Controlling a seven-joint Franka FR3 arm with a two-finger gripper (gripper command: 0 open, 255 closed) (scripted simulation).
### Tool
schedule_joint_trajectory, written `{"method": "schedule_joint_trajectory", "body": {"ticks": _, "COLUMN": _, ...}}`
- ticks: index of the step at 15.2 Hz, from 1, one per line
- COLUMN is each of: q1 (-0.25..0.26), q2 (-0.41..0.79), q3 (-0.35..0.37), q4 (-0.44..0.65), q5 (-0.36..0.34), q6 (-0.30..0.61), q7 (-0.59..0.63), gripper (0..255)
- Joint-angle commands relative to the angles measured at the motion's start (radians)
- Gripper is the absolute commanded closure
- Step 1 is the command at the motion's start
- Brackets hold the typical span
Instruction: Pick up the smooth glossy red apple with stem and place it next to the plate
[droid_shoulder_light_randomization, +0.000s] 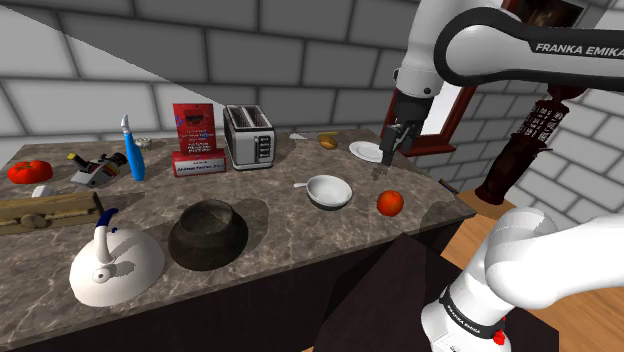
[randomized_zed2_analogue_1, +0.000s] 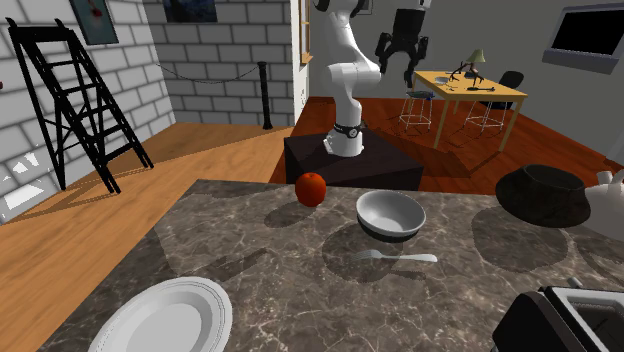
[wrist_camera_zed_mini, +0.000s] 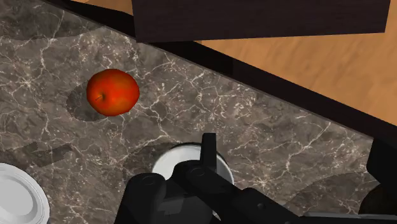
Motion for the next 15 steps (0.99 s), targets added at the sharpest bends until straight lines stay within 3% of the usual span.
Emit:
{"method": "schedule_joint_trajectory", "body": {"ticks": 1, "q1": 0.0, "q2": 0.0, "q3": 0.0, "q4": 0.0, "q5": 0.0, "q6": 0.0, "q7": 0.0, "gripper": 0}}
{"method": "schedule_joint_trajectory", "body": {"ticks": 8, "q1": -0.077, "q2": 0.054, "q3": -0.15, "q4": -0.094, "q5": -0.058, "q6": 0.165, "q7": -0.093, "gripper": 0}}
{"method": "schedule_joint_trajectory", "body": {"ticks": 15, "q1": -0.145, "q2": 0.182, "q3": -0.306, "q4": -0.132, "q5": -0.094, "q6": 0.343, "q7": -0.195, "gripper": 0}}
